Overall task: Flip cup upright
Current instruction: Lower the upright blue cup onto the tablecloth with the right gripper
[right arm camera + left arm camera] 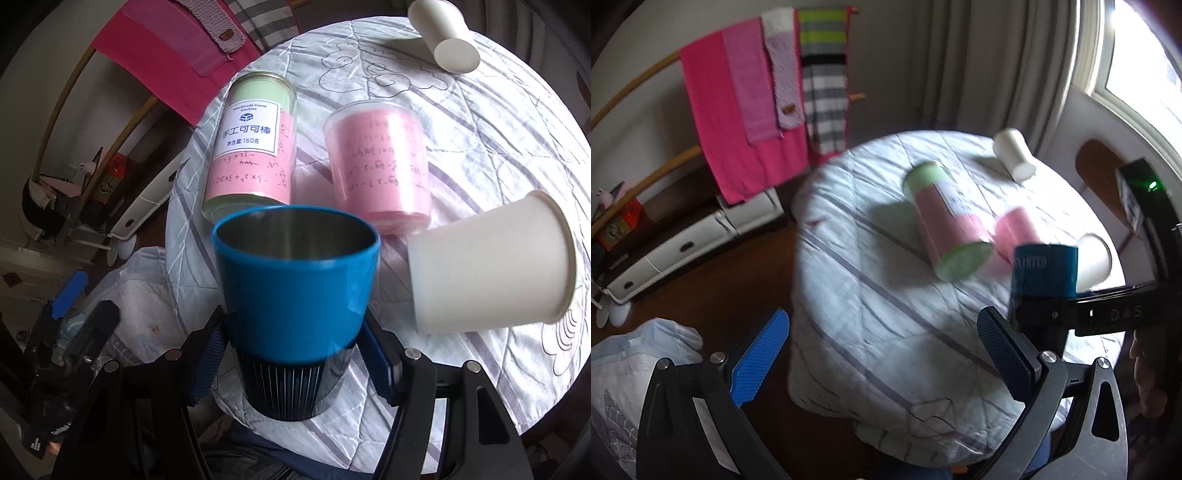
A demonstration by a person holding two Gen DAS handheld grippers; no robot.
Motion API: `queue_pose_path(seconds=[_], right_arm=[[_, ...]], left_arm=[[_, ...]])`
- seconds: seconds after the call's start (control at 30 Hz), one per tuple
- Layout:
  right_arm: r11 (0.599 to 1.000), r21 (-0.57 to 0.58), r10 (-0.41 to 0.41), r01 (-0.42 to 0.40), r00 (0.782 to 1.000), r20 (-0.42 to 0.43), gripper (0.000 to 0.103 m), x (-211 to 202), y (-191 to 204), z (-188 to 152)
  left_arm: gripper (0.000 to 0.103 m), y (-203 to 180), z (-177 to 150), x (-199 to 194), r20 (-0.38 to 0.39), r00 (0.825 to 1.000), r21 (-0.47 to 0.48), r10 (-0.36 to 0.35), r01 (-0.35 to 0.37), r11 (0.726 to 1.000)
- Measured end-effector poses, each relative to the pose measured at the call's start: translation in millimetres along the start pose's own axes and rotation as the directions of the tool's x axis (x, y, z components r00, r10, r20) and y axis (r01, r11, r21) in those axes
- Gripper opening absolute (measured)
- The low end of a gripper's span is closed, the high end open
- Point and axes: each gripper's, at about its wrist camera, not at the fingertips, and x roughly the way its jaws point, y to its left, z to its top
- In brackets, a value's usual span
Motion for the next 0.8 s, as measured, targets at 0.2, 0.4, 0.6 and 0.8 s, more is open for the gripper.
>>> queue_pose_path(seconds=[0.2,0.4,0.6,0.8], right_arm=[[0.999,-0.046,0.012,-0.009,0.998,0.068,0.074,-30,-9,-18],[0.999,-0.037,0.006,0.002,0.97,0.242,0.076,-87,-34,-37],[0.997,-0.069,0.004,0.019,0.952,0.307,0.079,-120,-57,-51],[0.997,-0.081,0.036,-0.011,0.948,0.315,0.079,-123,-76,-51]], left_arm=[[0.103,-39,0,13,-0.034,0.999,0.064,-0.041,0.043,0.997],[0.103,-81,10,27,-0.064,0.997,0.123,-0.05,0.057,0.991],[0.103,-114,29,55,-0.137,0.99,0.123,-0.022,0.039,0.992],[0.103,-127,36,79,-0.206,0.977,0.097,0.047,-0.027,0.995]])
